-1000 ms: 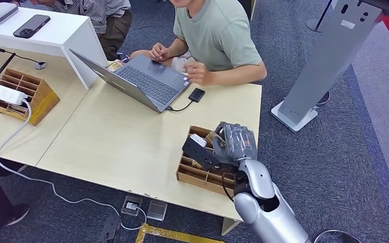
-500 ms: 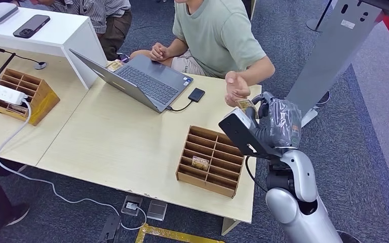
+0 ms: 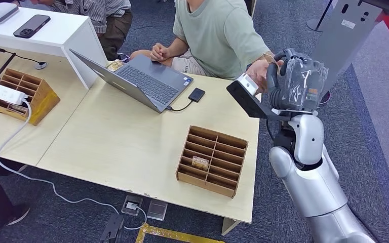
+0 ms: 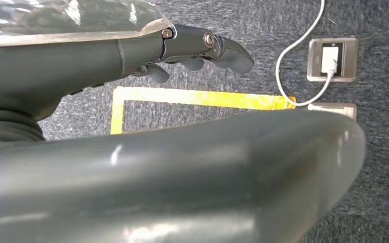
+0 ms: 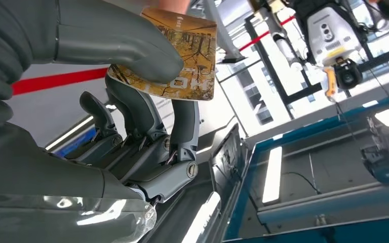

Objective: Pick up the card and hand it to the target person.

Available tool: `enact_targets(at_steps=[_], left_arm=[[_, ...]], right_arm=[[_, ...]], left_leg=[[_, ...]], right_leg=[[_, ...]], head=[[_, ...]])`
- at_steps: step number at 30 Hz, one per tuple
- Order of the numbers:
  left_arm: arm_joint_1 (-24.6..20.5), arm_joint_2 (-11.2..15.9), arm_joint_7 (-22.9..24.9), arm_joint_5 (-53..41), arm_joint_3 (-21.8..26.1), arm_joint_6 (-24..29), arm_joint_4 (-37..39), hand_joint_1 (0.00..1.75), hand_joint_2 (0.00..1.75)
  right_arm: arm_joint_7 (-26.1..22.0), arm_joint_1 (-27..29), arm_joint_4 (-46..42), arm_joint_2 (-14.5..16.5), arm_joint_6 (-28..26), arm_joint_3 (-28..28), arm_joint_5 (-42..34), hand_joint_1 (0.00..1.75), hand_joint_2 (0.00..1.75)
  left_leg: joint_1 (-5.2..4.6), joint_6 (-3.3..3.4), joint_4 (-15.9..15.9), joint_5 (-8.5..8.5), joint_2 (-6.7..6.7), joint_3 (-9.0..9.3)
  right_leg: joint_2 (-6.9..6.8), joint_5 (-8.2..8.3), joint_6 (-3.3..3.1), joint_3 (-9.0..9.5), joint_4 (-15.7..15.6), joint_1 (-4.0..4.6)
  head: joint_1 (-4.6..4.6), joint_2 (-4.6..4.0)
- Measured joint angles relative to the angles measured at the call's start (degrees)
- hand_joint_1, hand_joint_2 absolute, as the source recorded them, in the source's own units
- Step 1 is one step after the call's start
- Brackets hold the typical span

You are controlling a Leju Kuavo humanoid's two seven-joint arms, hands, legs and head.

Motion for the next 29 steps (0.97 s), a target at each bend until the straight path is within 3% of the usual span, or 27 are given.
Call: enact_targets(at_steps=[9,10,13,14,22,29], left_arm=[[0.0,0.0,-0.1,-0.5,-0.5,-0.3,0.0,0.00,0.00],[0.0,0.0,0.0,-0.6,-0.5,-0.4,0.0,0.00,0.00],[0.0,0.0,0.1,-0.7,-0.6,-0.7,0.0,0.00,0.00],[0.0,0.0,0.1,-0.7,-0.6,-0.8,0.0,0.00,0.00],[0.0,0.0,0.1,-0.7,-0.6,-0.6,0.0,0.00,0.00],[0.0,0.0,0.6,-0.5,-0.6,0.6,0.0,0.00,0.00]], right_arm=[[0.4,-2.3,12.6,2.7,-1.7,0.4,4.0,1.36,1.75],[0.5,-2.3,13.4,2.9,-1.7,0.4,4.2,1.25,1.75],[0.7,-2.4,15.5,3.3,-1.5,0.4,4.4,0.24,1.75],[0.8,-2.4,16.2,3.5,-1.4,0.4,4.5,0.00,1.75],[-0.1,-2.3,20.6,4.7,-1.3,0.6,3.9,0.00,1.75],[-5.3,-1.8,21.9,5.3,-2.4,0.3,-3.8,0.00,1.75]], left_leg=[[0.00,0.00,0.0,0.00,-0.01,-0.01],[0.00,0.00,0.0,0.00,-0.01,-0.01],[0.00,0.00,0.0,0.00,-0.01,0.00],[0.00,0.00,0.0,0.00,-0.01,0.00],[0.00,0.00,0.0,0.00,-0.01,-0.01],[0.00,0.00,0.0,0.00,0.01,0.00]], right_leg=[[0.00,0.00,0.00,-0.02,0.0,0.00],[0.00,0.00,0.00,-0.02,0.0,0.00],[0.01,0.00,0.00,-0.02,0.0,0.00],[0.01,0.00,0.00,-0.02,0.0,0.00],[0.01,0.00,0.00,-0.04,0.0,0.00],[0.02,0.00,0.00,-0.04,0.0,0.00]], head=[[0.01,0.00],[0.01,0.00],[0.02,0.00],[0.02,0.00],[0.01,0.00],[0.02,0.00]])
